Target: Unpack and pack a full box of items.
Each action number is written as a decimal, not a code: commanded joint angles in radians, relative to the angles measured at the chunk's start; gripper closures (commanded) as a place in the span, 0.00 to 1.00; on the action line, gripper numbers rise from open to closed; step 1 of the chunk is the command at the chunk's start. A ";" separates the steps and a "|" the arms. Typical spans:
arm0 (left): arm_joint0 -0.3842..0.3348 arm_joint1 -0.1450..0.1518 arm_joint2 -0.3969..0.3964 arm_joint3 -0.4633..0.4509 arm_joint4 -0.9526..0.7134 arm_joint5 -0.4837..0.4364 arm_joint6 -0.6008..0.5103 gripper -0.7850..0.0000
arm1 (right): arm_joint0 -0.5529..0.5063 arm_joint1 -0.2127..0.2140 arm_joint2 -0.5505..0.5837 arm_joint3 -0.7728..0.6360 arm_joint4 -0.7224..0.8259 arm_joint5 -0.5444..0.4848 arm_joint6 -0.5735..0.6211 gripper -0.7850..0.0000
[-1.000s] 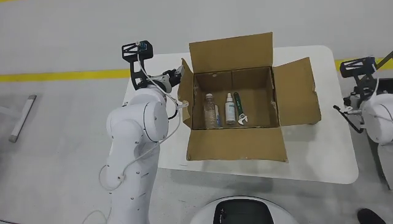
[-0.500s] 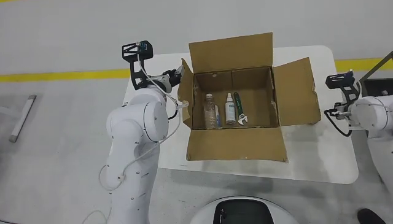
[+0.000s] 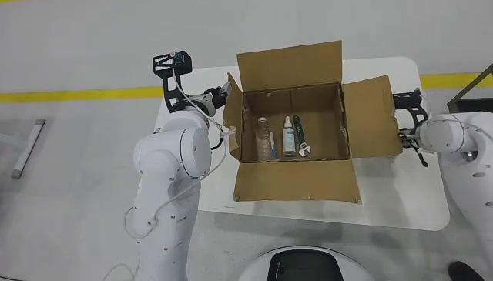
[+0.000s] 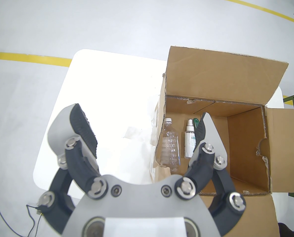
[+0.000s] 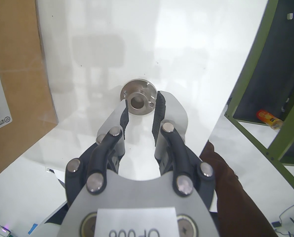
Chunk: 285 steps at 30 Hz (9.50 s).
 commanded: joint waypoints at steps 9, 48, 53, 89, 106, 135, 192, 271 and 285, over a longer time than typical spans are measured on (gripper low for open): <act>0.000 0.000 0.000 0.000 0.000 0.000 0.000 0.00 | 0.046 -0.009 -0.074 0.051 -0.017 0.048 0.013 0.60; 0.000 0.000 0.000 0.000 0.000 0.000 0.000 0.00 | 0.089 -0.007 -0.110 0.156 -0.036 0.072 0.000 0.58; 0.000 0.000 0.000 0.000 0.000 0.000 0.000 0.00 | 0.092 -0.006 -0.111 0.168 -0.033 0.066 -0.004 0.60; 0.000 0.000 0.000 0.000 0.000 0.000 0.000 0.00 | -0.133 0.029 0.256 -0.324 0.168 0.207 -0.247 1.00; 0.000 0.000 0.000 0.000 0.000 0.000 0.000 0.00 | 0.081 0.013 -0.031 -0.385 0.330 0.098 -0.308 1.00; 0.000 0.000 0.000 0.000 0.000 0.000 0.000 0.00 | 0.547 -0.245 -0.917 0.392 0.201 0.321 -0.372 1.00; 0.000 0.000 0.000 0.000 0.000 0.000 0.000 0.00 | -0.101 -0.090 0.065 -0.380 0.205 0.078 -0.566 1.00; 0.000 0.000 0.000 0.000 0.000 0.000 0.000 0.00 | -0.130 -0.090 -0.024 -0.280 0.265 -0.208 -0.924 1.00; 0.018 0.000 0.001 -0.002 -0.010 -0.017 0.038 0.00 | -0.195 -0.085 0.030 -0.294 0.192 -0.192 -1.083 1.00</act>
